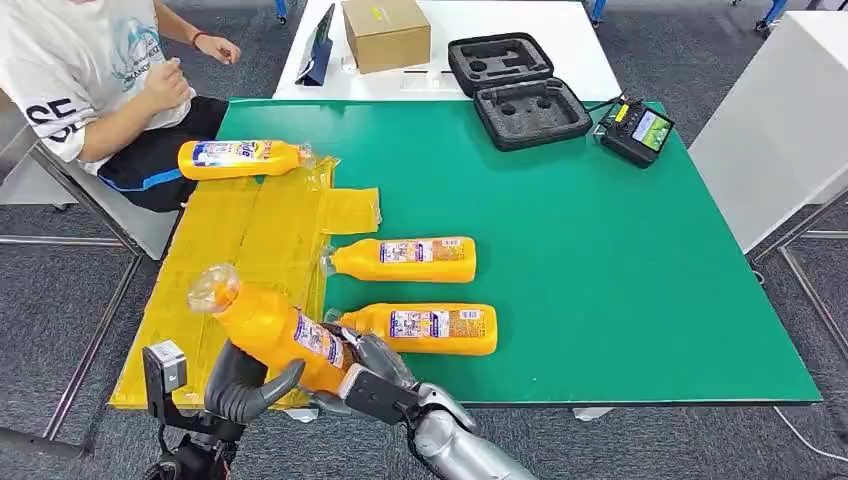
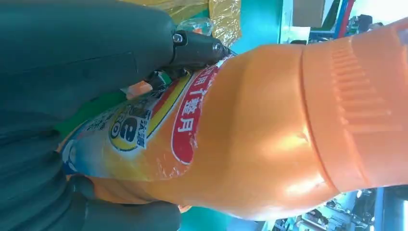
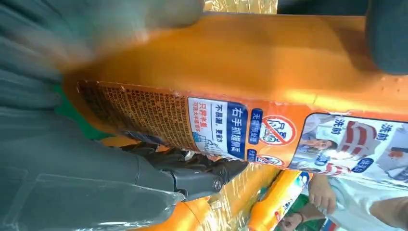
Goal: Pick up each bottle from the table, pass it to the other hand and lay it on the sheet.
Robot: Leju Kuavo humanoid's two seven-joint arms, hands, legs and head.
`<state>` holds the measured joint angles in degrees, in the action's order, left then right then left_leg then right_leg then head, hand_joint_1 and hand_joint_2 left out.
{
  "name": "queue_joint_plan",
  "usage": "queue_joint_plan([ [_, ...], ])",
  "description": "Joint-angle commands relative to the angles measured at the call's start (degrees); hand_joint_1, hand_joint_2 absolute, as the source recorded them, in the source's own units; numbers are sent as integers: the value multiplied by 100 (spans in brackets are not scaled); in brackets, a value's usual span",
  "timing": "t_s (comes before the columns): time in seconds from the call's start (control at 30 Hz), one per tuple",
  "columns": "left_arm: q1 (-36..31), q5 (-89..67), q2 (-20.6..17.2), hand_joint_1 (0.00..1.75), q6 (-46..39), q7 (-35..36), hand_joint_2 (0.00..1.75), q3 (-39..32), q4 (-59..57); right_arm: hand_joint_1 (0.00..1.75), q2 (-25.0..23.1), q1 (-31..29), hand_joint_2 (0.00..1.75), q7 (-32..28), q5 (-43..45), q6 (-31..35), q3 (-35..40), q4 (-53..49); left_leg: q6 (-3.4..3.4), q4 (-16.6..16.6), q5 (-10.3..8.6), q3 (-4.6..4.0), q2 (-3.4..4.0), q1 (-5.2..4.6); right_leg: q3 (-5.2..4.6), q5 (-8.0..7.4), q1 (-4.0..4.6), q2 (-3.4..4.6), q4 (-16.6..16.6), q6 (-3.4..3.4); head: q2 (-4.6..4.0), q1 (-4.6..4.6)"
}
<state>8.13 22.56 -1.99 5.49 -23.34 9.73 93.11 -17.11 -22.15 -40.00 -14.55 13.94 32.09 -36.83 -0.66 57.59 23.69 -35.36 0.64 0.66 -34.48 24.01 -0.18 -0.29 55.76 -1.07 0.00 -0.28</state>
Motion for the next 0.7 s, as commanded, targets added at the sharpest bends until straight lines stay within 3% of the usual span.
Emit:
queue_joint_plan([
  [0.03,-144,142,-173,175,-141,-35,175,97,-404,7,50,-225,175,58,-198,161,74,235,1,-8,8,31,-8,-2,31,11,-3,-1,-5,1,0,0],
  [0.1,-120,186,-163,175,-217,-61,175,19,-375,0,27,-215,175,21,-235,282,58,201,1,-8,10,35,-7,-2,34,12,-3,0,-5,1,0,0],
  [0.13,-103,196,-164,175,-268,-82,175,-25,-343,0,17,-217,0,19,-227,256,49,179,1,-6,6,22,-5,-2,22,8,-3,0,-3,1,0,2],
  [0.47,-133,206,-138,175,-691,-240,175,-602,-257,0,269,19,0,0,308,-6,63,-1139,2,-3,10,26,-9,-1,27,12,-1,-3,0,2,0,0],
  [0.7,-103,202,-116,175,-941,-387,175,-951,-48,0,267,77,0,0,345,-82,28,-1375,1,-4,10,28,-8,0,28,12,0,-2,-3,1,0,2],
])
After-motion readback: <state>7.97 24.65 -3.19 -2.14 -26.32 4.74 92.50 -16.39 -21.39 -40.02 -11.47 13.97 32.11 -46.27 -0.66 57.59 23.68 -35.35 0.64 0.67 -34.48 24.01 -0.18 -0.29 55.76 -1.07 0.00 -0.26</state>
